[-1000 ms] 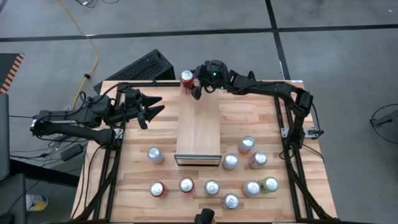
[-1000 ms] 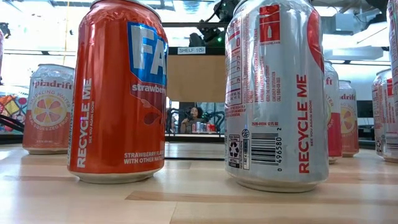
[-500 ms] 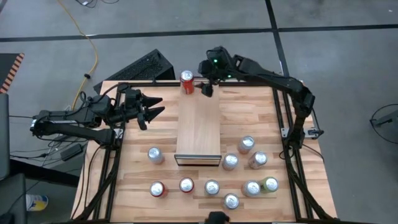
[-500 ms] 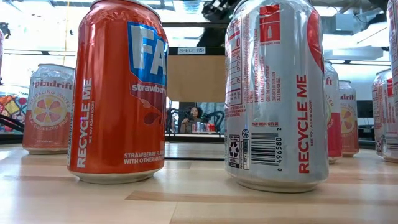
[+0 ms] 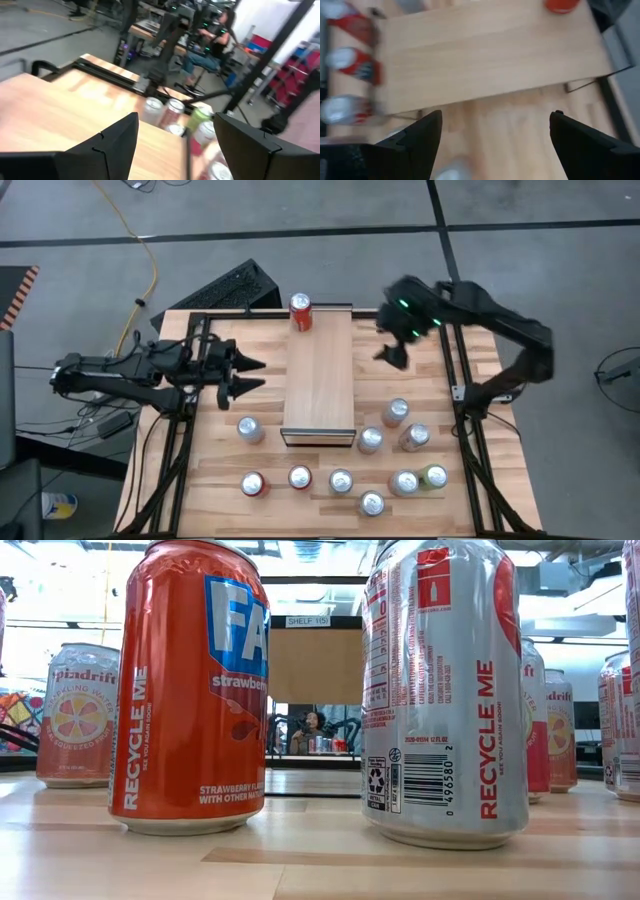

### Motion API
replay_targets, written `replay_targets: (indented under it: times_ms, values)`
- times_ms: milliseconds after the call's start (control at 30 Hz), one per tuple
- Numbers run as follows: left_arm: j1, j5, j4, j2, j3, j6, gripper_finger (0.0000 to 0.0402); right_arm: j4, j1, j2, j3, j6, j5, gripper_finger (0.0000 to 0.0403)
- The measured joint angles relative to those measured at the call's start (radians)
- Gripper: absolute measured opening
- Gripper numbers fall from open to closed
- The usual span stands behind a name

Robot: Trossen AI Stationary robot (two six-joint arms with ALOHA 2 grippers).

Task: Place canned beverage on shelf
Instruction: Put the left red soda can on the shelf aligned with the other red soda can

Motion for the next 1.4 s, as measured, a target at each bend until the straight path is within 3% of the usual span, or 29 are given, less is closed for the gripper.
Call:
replay_targets:
  times_ms: [67,300,467,733,867,1067,1200,1400]
  values:
    - [-0.042,0.006,-0.001,0.000,0.000,-0.028,0.0248,0.024,0.075,-0.082,-0.064,0.082,0.039,0.0341]
    - [-0.218,-0.071,-0.047,0.071,0.044,-0.103,0.0248,0.177,0.324,-0.282,-0.301,0.321,0.323,0.0341]
    - [-0.336,-0.100,-0.255,0.205,0.215,-0.162,0.0248,0.304,0.430,-0.343,-0.434,0.375,0.350,0.0341]
    - [-0.516,-0.105,-0.603,0.427,0.477,-0.321,0.0248,0.469,0.524,-0.300,-0.488,0.321,0.350,0.0340]
    - [-0.663,-0.239,-0.645,0.467,0.473,-0.455,0.0248,0.529,0.566,-0.262,-0.488,0.320,0.350,0.0340]
    - [-0.921,-0.607,-0.802,0.508,0.463,-0.678,0.0248,0.591,0.634,-0.209,-0.488,0.388,0.383,0.0340]
    - [-1.010,-0.615,-0.889,0.575,0.463,-0.822,0.0248,0.658,0.661,-0.175,-0.488,0.422,0.433,0.0340]
    - [-1.095,-0.662,-0.889,0.707,0.463,-0.887,0.0248,0.808,0.667,-0.112,-0.488,0.454,0.451,0.0340]
